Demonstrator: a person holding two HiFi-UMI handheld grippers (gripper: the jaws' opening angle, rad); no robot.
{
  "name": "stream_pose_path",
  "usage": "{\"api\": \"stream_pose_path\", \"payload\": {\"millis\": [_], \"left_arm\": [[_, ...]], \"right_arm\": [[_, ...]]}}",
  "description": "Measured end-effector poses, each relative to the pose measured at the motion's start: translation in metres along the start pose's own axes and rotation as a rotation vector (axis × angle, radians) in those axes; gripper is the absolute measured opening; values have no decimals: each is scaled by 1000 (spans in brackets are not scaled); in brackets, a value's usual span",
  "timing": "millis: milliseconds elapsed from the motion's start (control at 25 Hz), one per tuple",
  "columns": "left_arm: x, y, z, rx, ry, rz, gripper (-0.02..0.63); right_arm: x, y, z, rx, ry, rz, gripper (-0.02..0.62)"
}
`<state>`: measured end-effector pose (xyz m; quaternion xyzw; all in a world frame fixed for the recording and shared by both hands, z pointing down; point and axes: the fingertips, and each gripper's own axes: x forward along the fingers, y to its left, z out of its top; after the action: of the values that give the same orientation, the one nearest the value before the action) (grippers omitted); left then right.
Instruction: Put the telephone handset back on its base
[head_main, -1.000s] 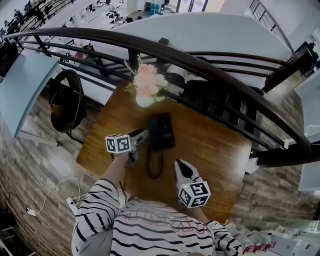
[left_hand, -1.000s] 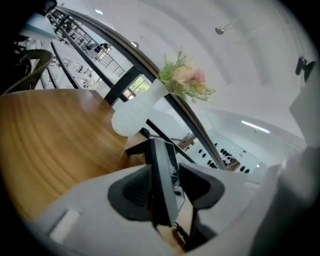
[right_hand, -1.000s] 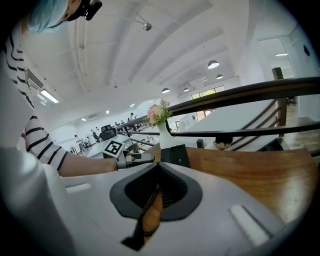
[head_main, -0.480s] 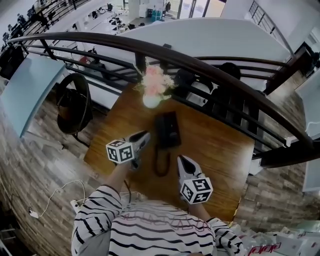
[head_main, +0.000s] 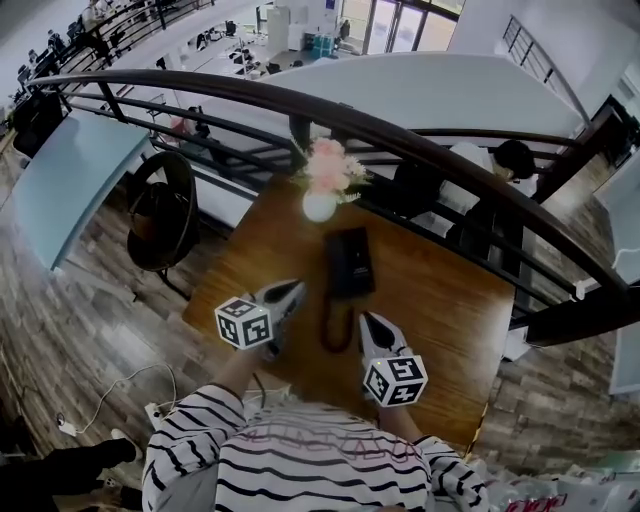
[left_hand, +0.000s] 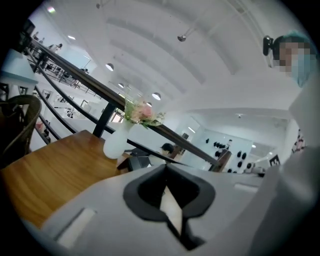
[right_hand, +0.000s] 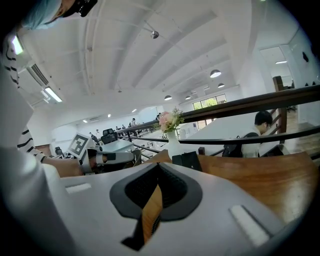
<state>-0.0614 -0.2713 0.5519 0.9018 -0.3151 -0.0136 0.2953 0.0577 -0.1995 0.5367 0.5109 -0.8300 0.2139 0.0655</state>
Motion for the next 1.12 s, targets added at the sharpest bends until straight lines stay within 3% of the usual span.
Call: {"api": "stream_pose_path", "payload": {"millis": [680, 1120], "left_arm": [[-94, -54, -17, 52, -56, -28, 2], [-152, -68, -24, 92, -95, 7, 2]], "right_arm": [[-24, 56, -32, 4, 0, -14, 0], [-41, 89, -50, -6, -5, -16, 0]]}}
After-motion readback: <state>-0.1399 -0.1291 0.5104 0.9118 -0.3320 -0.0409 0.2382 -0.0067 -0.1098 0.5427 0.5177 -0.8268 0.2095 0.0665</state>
